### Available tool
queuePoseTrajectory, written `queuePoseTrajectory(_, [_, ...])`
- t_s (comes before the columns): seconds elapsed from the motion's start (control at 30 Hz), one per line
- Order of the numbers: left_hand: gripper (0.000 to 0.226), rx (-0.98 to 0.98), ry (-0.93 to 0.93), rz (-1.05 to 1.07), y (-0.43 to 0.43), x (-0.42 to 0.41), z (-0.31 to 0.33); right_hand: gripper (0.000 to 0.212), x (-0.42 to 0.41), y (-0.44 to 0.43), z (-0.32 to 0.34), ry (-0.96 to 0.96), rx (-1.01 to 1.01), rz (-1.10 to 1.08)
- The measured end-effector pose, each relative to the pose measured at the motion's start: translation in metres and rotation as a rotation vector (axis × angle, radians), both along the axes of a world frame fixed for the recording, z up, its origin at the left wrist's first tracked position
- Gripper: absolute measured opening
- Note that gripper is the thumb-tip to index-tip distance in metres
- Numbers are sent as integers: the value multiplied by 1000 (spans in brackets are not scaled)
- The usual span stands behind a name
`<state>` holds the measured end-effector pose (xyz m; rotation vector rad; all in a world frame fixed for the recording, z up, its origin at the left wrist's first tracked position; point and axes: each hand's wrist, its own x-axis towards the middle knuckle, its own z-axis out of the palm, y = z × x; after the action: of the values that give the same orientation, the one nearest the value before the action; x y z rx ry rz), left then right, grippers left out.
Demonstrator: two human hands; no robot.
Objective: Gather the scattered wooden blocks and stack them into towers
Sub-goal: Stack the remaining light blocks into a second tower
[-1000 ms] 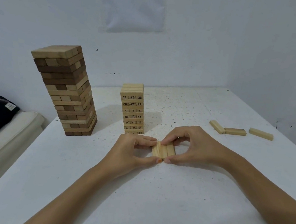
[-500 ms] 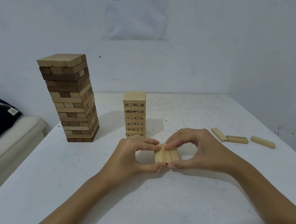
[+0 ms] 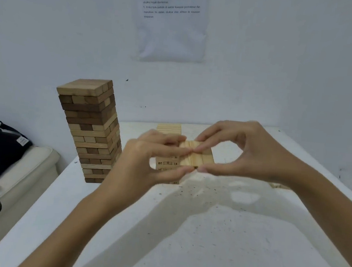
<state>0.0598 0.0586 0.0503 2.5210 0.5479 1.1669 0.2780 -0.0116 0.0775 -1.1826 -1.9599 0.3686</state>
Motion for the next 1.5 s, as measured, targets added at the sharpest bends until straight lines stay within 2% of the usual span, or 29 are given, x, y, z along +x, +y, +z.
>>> queuePoseTrajectory(0.23, [37, -119, -37, 46, 31, -5, 31, 29, -8, 44, 30, 46, -29, -8])
queuePoseTrajectory(0.67, [34, -272, 21, 80, 58, -5, 18, 26, -14, 86, 25, -24, -157, -55])
queuePoseTrajectory(1.17, [40, -297, 52, 83, 67, -6, 14, 25, -15, 93, 18, -76, -167, -110])
queuePoseTrajectory(1.3, [29, -308, 43, 70, 66, -5, 13, 24, -16, 93, 15, -77, -165, -124])
queuePoseTrajectory(1.4, [28, -318, -33, 120, 61, -4, 13, 21, -18, 86, 16, -20, -197, -155])
queuePoseTrajectory(1.5, [33, -369, -211, 222, 54, 1, 11, 25, -25, 76, 15, 220, -163, -259])
